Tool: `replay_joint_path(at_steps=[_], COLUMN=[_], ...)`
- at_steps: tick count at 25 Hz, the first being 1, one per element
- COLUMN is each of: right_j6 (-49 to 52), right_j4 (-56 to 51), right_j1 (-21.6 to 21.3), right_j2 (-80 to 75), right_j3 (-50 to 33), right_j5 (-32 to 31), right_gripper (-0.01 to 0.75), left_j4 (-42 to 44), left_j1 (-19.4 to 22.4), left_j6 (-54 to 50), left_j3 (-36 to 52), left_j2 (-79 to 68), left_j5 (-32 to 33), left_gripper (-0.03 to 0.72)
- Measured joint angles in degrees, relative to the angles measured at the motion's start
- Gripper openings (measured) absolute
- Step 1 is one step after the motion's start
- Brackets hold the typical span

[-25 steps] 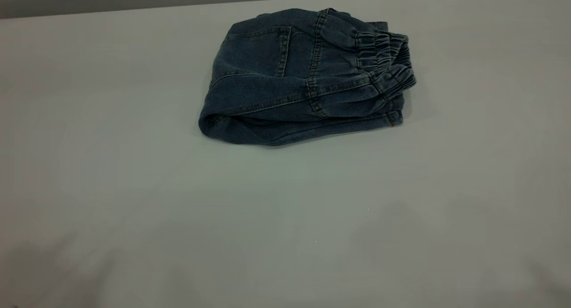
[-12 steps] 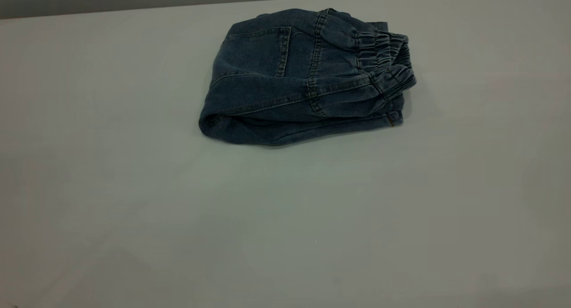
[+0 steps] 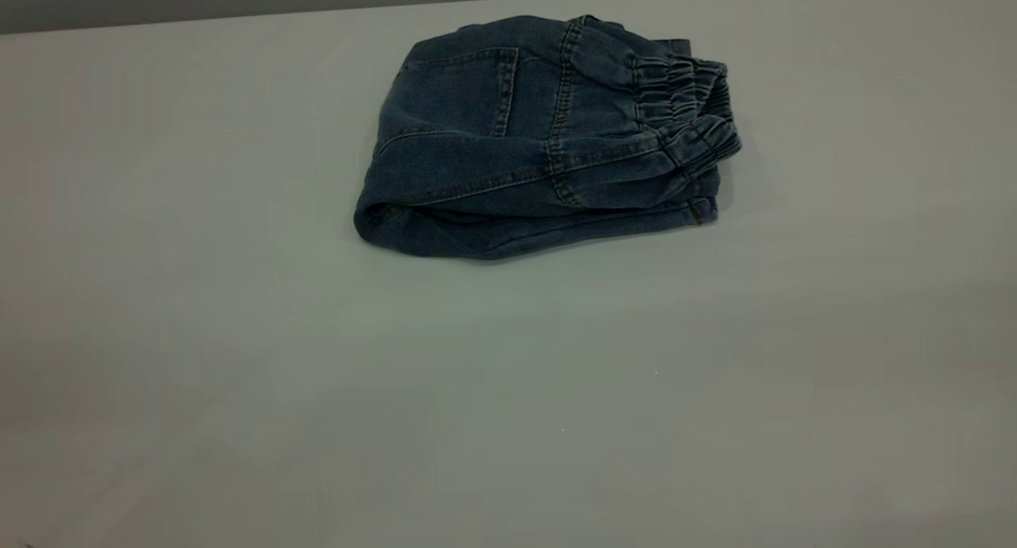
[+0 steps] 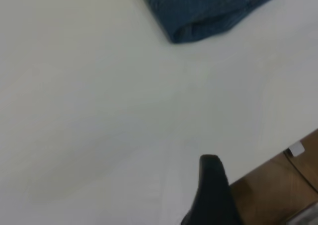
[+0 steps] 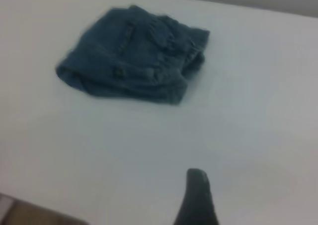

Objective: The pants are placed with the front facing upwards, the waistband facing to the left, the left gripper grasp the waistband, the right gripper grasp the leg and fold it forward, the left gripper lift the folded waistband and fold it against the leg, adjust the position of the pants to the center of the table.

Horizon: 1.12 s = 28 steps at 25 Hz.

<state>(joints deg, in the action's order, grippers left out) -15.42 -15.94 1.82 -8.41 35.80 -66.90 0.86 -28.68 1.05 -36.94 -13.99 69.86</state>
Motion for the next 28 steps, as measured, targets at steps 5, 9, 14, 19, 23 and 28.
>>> replay_joint_path(at_steps=[5, 9, 14, 19, 23, 28], right_j6=[-0.3, -0.3, -0.4, -0.2, 0.0, 0.2], right_j4=[0.9, 1.7, 2.6, 2.7, 2.5, 2.4], right_j1=[0.0, 0.0, 0.0, 0.0, 0.0, 0.0], right_j2=[1.9, 4.0, 7.6, 8.5, 8.4, 8.4], right_j3=[-2.4, -4.1, -5.9, -6.2, -6.3, -6.3], right_j5=[1.5, 2.6, 3.2, 3.9, 4.5, 4.4], right_gripper=[0.475, 0.475, 0.475, 0.475, 0.475, 0.475], left_j4=[0.1, 0.1, 0.0, -2.5, -5.4, -6.0], left_j1=[0.0, 0.0, 0.0, 0.0, -0.1, -0.1], left_j6=[0.0, 0.0, 0.0, 2.9, 5.3, 6.2], left_j3=[2.3, 4.3, 4.9, 4.9, 4.9, 5.8], left_j2=[0.4, 0.4, 0.4, 0.4, 0.4, 0.4], left_j5=[-0.1, 0.0, 0.1, 0.0, -1.5, -4.0], left_gripper=[0.456, 0.456, 0.456, 0.456, 0.456, 0.456])
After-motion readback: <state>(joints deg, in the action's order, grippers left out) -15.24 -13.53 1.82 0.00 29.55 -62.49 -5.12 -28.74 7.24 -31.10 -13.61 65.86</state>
